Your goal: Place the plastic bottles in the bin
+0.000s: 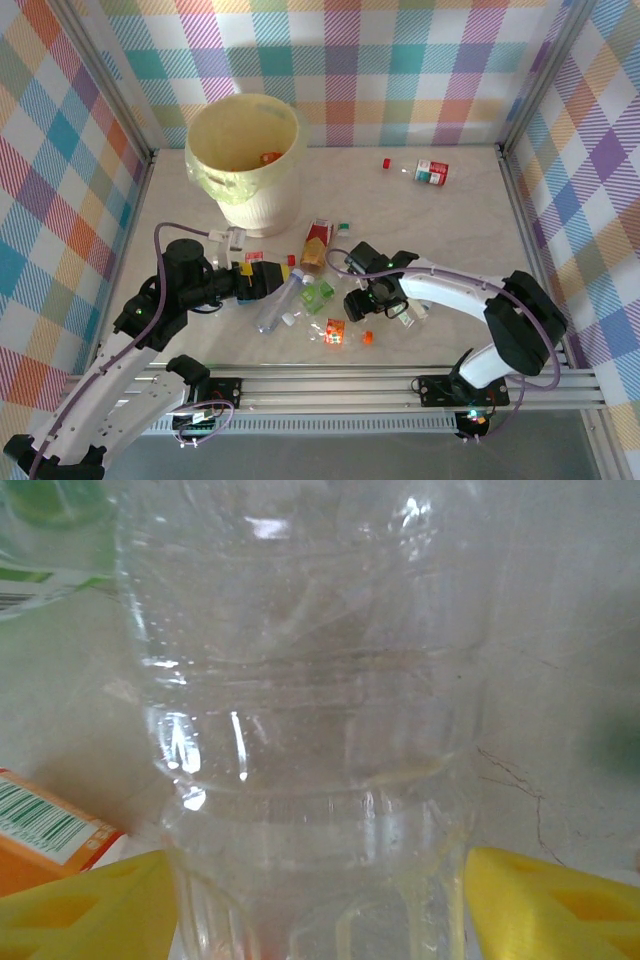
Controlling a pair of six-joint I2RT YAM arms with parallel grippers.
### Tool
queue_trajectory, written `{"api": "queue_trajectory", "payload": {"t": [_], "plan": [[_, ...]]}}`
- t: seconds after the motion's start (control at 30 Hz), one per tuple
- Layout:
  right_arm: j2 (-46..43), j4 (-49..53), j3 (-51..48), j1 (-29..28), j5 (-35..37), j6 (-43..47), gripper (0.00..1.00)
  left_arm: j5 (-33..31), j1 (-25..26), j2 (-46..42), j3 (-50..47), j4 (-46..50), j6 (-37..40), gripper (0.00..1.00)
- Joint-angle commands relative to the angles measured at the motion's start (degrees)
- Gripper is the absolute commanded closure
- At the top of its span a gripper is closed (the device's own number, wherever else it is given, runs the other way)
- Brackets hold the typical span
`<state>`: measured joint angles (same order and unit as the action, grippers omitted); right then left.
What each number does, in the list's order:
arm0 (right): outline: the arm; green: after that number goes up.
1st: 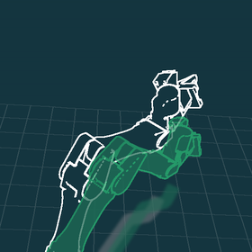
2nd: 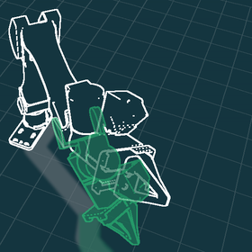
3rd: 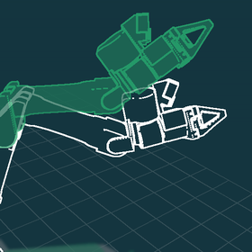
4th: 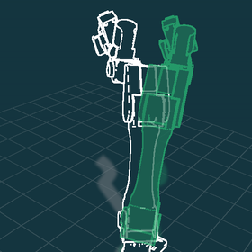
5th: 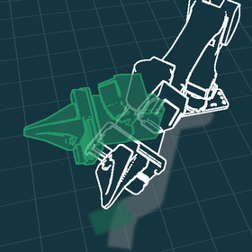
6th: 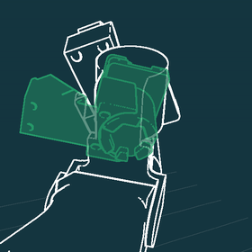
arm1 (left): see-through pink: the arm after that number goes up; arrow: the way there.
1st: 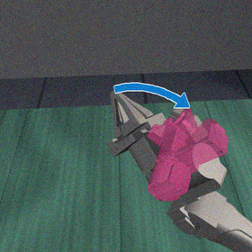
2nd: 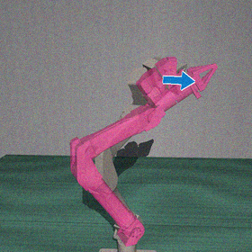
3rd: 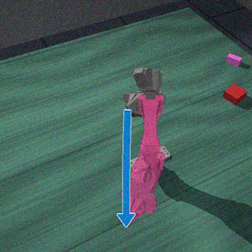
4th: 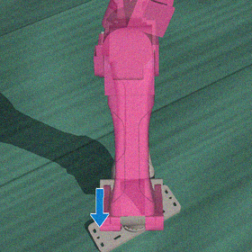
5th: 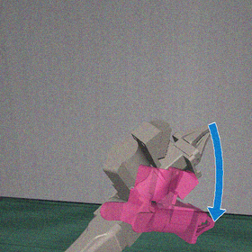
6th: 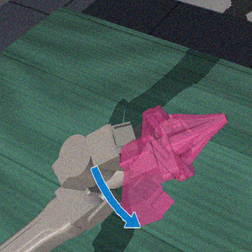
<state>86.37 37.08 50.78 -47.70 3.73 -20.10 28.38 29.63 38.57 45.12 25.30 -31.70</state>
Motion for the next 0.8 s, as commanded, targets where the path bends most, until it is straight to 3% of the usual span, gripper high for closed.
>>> {"api": "queue_trajectory", "payload": {"t": [0.0,0.43,0.77], "plan": [[0.85,-0.58,0.72,-0.46,1.11,-0.42,0.26,1.41,1.05,0.0,-0.39,-1.12,1.51,0.0],[-2.48,-0.07,0.32,-0.51,3.33,-0.55,0.38,-0.54,2.18,1.7,-3.06,-7.06,-2.64,0.0],[-11.04,1.0,1.83,-0.37,4.52,-1.94,0.39,-2.49,5.9,11.38,-0.75,-13.97,-5.51,0.0]]}}
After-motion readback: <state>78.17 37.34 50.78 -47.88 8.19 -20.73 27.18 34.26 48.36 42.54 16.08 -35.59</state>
